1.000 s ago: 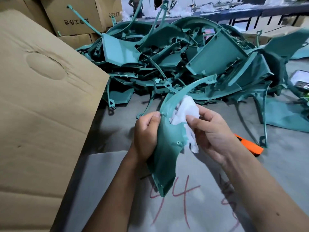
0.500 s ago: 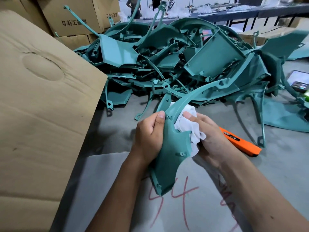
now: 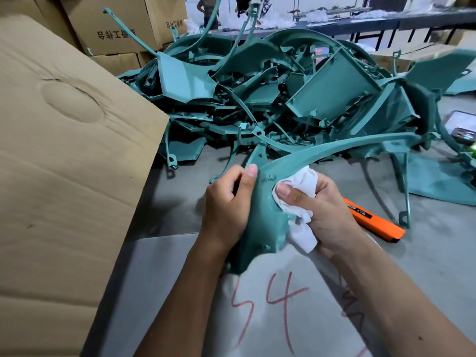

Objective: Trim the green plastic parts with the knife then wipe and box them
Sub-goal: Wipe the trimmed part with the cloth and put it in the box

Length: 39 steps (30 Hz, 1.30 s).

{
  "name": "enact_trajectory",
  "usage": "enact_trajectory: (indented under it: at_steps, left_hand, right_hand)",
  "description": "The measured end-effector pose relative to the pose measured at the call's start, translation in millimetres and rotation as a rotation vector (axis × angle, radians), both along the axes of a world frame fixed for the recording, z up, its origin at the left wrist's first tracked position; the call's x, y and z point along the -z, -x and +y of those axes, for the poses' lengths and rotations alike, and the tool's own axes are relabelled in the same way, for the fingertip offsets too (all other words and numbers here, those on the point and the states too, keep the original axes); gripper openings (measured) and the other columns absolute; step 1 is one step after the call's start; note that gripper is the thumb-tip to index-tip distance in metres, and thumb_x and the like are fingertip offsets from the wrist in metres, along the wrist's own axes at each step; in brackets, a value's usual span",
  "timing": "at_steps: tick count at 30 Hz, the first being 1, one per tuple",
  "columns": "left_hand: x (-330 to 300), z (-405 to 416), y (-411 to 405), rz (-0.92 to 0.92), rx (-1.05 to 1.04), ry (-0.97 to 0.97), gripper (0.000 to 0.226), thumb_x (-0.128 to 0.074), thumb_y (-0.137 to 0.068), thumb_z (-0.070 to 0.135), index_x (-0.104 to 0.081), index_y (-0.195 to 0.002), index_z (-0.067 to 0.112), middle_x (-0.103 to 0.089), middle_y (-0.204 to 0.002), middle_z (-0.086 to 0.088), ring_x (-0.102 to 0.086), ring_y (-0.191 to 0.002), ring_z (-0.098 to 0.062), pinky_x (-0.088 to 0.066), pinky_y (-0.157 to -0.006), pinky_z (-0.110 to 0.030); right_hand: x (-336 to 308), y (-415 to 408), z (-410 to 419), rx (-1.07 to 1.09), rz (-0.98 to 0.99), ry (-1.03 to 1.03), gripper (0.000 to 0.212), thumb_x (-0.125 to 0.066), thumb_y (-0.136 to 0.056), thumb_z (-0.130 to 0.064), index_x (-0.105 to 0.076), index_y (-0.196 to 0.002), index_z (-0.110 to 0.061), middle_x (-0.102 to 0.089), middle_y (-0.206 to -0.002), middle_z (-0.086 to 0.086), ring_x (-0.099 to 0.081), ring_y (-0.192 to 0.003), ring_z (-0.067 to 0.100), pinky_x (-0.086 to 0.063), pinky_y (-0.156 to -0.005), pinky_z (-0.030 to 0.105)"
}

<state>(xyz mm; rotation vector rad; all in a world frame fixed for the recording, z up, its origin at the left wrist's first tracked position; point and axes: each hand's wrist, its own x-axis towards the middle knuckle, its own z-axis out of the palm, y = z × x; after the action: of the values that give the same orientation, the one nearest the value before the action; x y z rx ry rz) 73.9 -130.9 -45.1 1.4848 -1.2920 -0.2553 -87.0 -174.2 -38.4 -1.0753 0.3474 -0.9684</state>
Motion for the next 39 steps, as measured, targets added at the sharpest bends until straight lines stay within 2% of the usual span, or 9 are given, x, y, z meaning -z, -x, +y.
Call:
enact_trajectory:
  at_steps: [5,8,11,15,20,25,29,32,39]
  left_hand:
    - [9,-14,5,0.743,0.044,-0.337,0.064,-0.056,-0.080,0.073,-0.067,-0.107,0.016,-0.074,-0.109,-0.010,-0.069,-0.103,-0.029,-0.056,-0.092,-0.048]
    - [16,-19,7,0.675,0.100,-0.392,0.074,-0.063,-0.072,0.070,-0.071,-0.104,0.004,-0.077,-0.094,-0.014,-0.073,-0.082,-0.029,-0.058,-0.070,-0.035]
    - [21,-22,-2,0.525,0.058,-0.370,0.077,-0.061,-0.067,0.080,-0.071,-0.096,0.009,-0.077,-0.092,-0.013,-0.073,-0.092,-0.037,-0.058,-0.088,-0.054]
    - [24,-17,-14,0.325,-0.081,-0.395,0.062,-0.052,-0.065,0.088,-0.063,-0.074,0.028,-0.067,-0.064,0.011,-0.063,-0.066,-0.020,-0.055,-0.071,-0.044]
    - [17,-18,-4,0.639,-0.027,-0.353,0.081,-0.067,-0.062,0.078,-0.069,-0.096,0.005,-0.076,-0.093,-0.020,-0.071,-0.080,-0.030,-0.058,-0.079,-0.054]
    - [13,-10,-35,0.752,-0.112,-0.349,0.055,-0.062,-0.088,0.064,-0.068,-0.082,0.010,-0.063,-0.055,0.000,-0.055,-0.044,-0.015,-0.043,-0.045,-0.022]
    - [0,-9,-42,0.705,-0.183,-0.104,0.080,-0.062,-0.071,0.072,-0.067,-0.100,-0.002,-0.069,-0.097,-0.032,-0.064,-0.077,-0.038,-0.051,-0.069,-0.046]
    - [-1,-11,-26,0.516,-0.129,-0.089,0.068,-0.058,-0.074,0.076,-0.066,-0.091,0.011,-0.070,-0.095,-0.026,-0.065,-0.091,-0.048,-0.055,-0.082,-0.061]
    - [-2,-8,-6,0.268,-0.031,-0.114,0.057,-0.051,-0.084,0.072,-0.060,-0.092,0.015,-0.071,-0.084,-0.014,-0.066,-0.079,-0.038,-0.054,-0.075,-0.062]
  right_hand:
    - [0,-3,-1,0.123,-0.203,-0.068,0.022,-0.076,-0.089,-0.013,-0.069,-0.105,0.000,-0.074,-0.098,0.017,-0.075,-0.087,0.027,-0.062,-0.077,0.037]
    - [3,-1,-5,0.184,-0.148,-0.024,0.018,-0.079,-0.088,-0.015,-0.072,-0.100,-0.004,-0.074,-0.096,0.016,-0.074,-0.085,0.028,-0.061,-0.077,0.040]
    - [2,4,-13,0.333,-0.078,-0.009,0.016,-0.082,-0.084,-0.020,-0.071,-0.089,-0.011,-0.070,-0.085,0.010,-0.069,-0.074,0.025,-0.059,-0.071,0.040]
    - [-7,27,-35,0.535,-0.211,-0.086,0.013,-0.077,-0.091,-0.017,-0.067,-0.092,-0.008,-0.063,-0.087,0.018,-0.063,-0.072,0.028,-0.056,-0.073,0.047]
    - [0,30,-41,0.721,-0.208,-0.028,0.020,-0.080,-0.090,-0.024,-0.065,-0.086,-0.010,-0.059,-0.098,0.029,-0.057,-0.088,0.039,-0.051,-0.074,0.044]
    - [5,35,-46,1.110,0.041,0.003,0.017,-0.078,-0.092,-0.036,-0.069,-0.093,-0.021,-0.078,-0.090,-0.002,-0.075,-0.086,0.017,-0.064,-0.078,0.044]
    - [-3,15,-25,0.480,0.128,-0.209,0.035,-0.071,-0.088,-0.050,-0.074,-0.081,-0.016,-0.072,-0.065,-0.007,-0.069,-0.056,0.007,-0.054,-0.050,0.022]
    - [-2,-1,-4,0.091,0.228,-0.178,0.042,-0.059,-0.098,-0.050,-0.080,-0.075,-0.022,-0.073,-0.069,-0.005,-0.068,-0.057,0.005,-0.054,-0.052,0.019]
    - [-8,15,3,-0.089,0.006,-0.272,0.032,-0.061,-0.094,-0.018,-0.079,-0.067,-0.015,-0.071,-0.067,0.004,-0.068,-0.054,0.012,-0.055,-0.050,0.022]
